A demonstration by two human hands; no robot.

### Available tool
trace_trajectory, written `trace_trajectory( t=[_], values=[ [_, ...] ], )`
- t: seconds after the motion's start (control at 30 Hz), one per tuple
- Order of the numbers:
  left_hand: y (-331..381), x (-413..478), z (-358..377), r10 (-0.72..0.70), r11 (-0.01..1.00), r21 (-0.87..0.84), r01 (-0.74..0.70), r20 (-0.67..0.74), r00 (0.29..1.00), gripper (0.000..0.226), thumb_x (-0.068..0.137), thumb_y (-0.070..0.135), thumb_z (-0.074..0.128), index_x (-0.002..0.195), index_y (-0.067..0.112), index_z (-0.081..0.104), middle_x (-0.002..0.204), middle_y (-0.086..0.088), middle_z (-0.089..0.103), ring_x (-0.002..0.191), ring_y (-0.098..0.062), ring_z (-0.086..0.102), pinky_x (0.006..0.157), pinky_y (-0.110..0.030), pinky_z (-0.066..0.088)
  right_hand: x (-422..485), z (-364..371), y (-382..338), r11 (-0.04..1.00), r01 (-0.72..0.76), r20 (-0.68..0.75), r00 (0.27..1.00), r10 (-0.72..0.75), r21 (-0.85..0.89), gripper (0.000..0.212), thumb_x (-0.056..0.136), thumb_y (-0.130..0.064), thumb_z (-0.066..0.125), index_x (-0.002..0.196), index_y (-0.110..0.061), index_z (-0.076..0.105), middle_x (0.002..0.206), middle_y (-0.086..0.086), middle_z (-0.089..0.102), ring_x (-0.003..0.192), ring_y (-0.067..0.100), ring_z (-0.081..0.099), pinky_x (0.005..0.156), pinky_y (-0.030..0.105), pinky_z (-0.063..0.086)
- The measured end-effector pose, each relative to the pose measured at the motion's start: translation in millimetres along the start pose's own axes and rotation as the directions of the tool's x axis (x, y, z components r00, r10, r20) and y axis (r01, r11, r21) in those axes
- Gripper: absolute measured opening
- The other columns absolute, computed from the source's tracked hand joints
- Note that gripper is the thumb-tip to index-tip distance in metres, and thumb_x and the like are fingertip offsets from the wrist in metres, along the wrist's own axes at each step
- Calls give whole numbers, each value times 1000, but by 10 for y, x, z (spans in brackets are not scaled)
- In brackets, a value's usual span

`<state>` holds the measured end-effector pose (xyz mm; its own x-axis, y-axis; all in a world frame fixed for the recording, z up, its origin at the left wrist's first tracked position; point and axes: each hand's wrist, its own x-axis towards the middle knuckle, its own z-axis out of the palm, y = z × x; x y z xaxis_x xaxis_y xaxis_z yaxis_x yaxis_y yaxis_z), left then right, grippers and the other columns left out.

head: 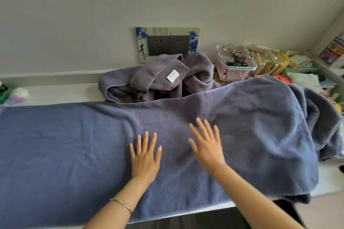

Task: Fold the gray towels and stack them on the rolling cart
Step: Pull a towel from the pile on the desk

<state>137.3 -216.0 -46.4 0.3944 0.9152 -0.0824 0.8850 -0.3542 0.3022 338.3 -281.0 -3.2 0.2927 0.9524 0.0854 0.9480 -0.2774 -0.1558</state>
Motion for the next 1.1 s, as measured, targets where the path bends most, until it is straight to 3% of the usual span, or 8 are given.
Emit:
trace_trajectory(
  t=[0.17,0.33,0.4,0.5,0.67,0.77,1.0,1.1],
  values=[
    [-231,-164,24,-69,998,-1,69,29,997,94,61,68,-41,144,32,-16,159,6,-8,146,-20,-11,115,-49,-8,-402,481,-80,998,-58,219,974,54,12,64,95,-58,6,141,-29,42,148,0,39,135,28,39,111,38,9],
    [-689,-345,-64,-148,988,34,149,-15,989,88,71,68,-34,145,26,-11,159,2,1,147,-23,0,116,-50,-4,-451,404,118,991,-137,188,973,133,11,89,69,-72,-30,146,-34,-6,158,-6,-4,146,18,-7,114,30,-16],
    [-880,-377,-162,-202,977,73,202,-10,979,83,73,68,-30,143,28,-14,159,2,-1,147,-24,-3,115,-51,-6,-456,367,-102,992,-126,168,978,121,20,82,79,-69,-21,148,-31,4,158,-3,5,146,20,-1,115,32,-14],
    [-1125,-418,-300,-264,960,104,260,21,964,59,92,59,0,141,32,-20,159,5,-9,146,-27,-11,113,-57,-7,-559,466,-583,997,-39,185,982,25,70,64,95,-59,6,147,-29,29,154,-1,26,143,23,19,116,36,-4],
    [-1321,-532,-412,-247,963,135,233,94,964,57,97,52,9,139,37,-25,157,7,-18,144,-29,-19,111,-63,-6,-730,545,-805,995,-46,204,979,26,94,77,76,-73,-21,145,-41,-7,153,-15,-13,145,15,-12,114,34,-18],
    [-1164,-499,-474,-263,959,152,239,159,952,59,96,56,5,142,34,-25,158,2,-19,143,-34,-19,111,-64,-6,-717,347,-661,992,-54,167,985,35,110,84,68,-76,-27,143,-41,-11,150,-16,-19,145,14,-15,115,33,-16],
    [184,-239,-576,98,995,-20,-96,204,974,60,96,56,4,148,34,-15,158,2,-17,144,-28,-18,114,-54,-11,-609,-530,129,989,-141,29,990,140,46,75,82,-73,14,148,-39,1,154,-15,-10,144,12,-11,117,36,-9],
    [776,-203,-638,263,959,-154,-237,184,947,91,71,74,-24,150,32,-7,159,2,-11,146,-25,-14,116,-47,-9,-569,-874,483,969,-212,-105,969,226,126,71,90,-53,48,149,-30,16,158,-5,9,147,20,5,119,41,5]
  ],
)
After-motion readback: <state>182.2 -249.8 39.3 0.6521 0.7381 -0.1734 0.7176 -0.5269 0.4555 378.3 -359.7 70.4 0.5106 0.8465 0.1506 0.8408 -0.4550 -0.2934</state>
